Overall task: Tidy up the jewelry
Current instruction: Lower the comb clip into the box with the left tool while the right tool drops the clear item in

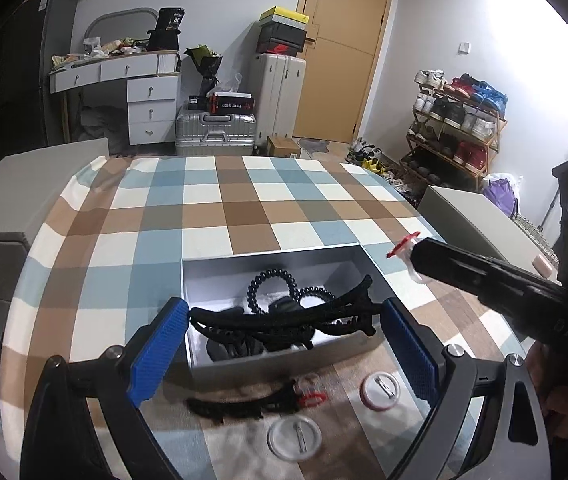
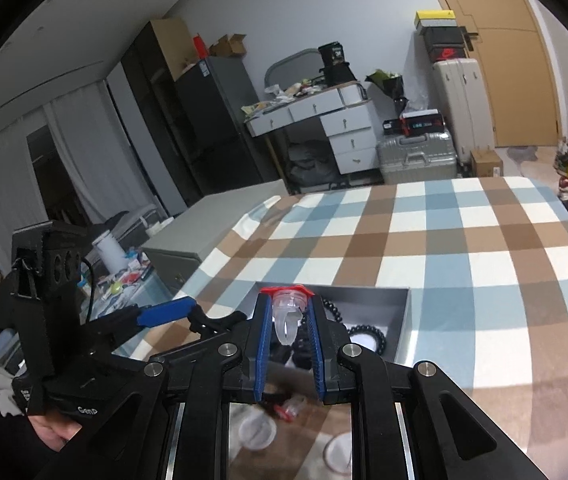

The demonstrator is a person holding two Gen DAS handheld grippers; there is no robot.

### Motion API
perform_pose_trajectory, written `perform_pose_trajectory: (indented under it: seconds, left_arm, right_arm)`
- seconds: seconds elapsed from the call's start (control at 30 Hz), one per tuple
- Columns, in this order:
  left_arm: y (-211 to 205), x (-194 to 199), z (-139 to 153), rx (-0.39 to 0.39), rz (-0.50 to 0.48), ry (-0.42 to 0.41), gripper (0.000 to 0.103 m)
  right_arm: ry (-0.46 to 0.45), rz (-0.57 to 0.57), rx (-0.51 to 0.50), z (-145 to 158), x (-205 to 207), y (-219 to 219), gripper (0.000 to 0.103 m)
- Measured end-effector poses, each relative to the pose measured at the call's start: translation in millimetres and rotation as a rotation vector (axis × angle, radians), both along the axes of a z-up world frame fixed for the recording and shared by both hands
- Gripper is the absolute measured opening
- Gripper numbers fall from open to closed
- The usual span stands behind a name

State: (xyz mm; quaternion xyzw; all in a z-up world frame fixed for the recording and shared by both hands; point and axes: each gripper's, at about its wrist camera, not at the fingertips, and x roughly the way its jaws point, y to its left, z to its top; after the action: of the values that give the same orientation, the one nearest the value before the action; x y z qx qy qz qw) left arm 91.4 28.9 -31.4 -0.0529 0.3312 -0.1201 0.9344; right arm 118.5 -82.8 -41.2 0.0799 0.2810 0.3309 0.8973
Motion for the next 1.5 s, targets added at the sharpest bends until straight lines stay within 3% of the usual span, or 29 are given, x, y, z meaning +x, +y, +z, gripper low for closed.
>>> perform_pose_trajectory:
  seconds: [0.67, 1.33, 1.5]
  left_arm:
    - [0, 37, -18, -0.047, -0.07, 0.083, 0.094]
    - [-6, 48, -27, -0.038, -0.086, 0.126, 0.094]
    - [-10, 45, -25, -0.003, -0.098, 0.136, 0.095]
  right_arm:
    - [0.088, 0.004, -0.013, -27, 52, 8, 0.017]
    - [0.148, -0.037, 0.009, -40, 62, -1, 0.02]
    - [0.113, -0.066, 0.034, -31, 51, -12, 0.038]
